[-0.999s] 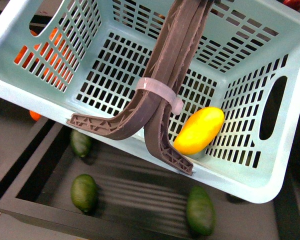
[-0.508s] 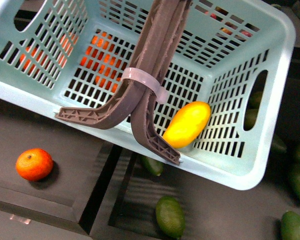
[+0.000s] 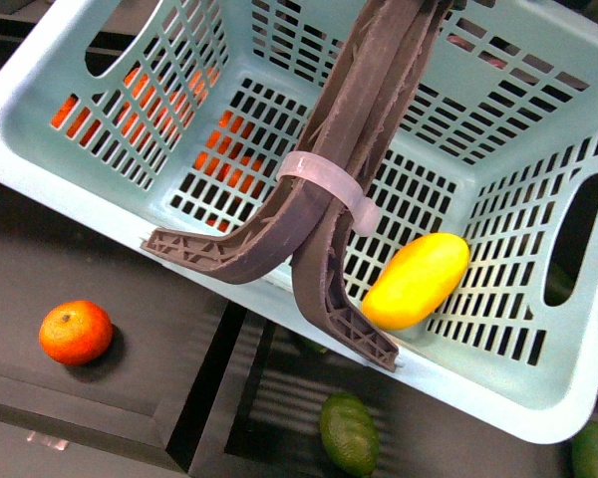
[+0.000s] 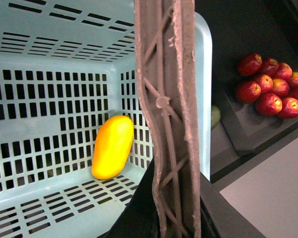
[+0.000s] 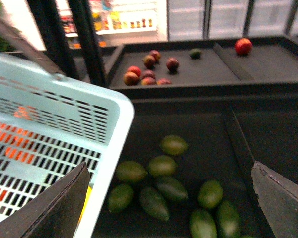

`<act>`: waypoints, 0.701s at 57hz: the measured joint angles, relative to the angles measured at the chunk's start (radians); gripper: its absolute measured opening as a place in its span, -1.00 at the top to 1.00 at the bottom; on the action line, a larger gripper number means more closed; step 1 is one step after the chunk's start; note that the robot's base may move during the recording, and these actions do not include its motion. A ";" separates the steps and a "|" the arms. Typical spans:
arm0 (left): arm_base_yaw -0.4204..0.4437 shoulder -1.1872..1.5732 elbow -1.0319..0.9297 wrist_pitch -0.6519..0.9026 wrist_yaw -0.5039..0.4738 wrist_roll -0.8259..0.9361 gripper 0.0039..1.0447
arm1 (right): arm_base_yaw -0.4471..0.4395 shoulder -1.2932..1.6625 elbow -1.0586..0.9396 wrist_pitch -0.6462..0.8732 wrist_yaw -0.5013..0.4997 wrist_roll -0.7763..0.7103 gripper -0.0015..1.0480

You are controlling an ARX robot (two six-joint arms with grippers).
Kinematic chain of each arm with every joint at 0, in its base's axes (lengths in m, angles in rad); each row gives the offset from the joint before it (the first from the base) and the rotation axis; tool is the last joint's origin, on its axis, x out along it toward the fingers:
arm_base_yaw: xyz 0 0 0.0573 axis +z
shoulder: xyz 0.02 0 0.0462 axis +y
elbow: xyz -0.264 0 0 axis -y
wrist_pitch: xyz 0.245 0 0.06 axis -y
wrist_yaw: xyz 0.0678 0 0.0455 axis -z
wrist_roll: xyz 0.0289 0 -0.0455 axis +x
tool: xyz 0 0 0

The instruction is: Pick mango and avocado into basket

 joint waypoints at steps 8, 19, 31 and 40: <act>0.004 0.000 0.000 0.000 -0.023 0.000 0.83 | -0.081 0.214 0.059 0.109 -0.031 0.069 -0.85; 0.008 0.000 0.000 0.000 -0.027 0.002 0.83 | -0.196 0.666 0.225 0.223 -0.117 0.052 -0.85; 0.008 0.000 0.000 0.000 -0.017 0.001 0.83 | -0.227 1.057 0.333 0.329 -0.146 -0.021 -0.85; 0.003 0.000 0.000 0.000 -0.011 0.001 0.83 | -0.253 1.279 0.389 0.402 -0.175 -0.080 -0.85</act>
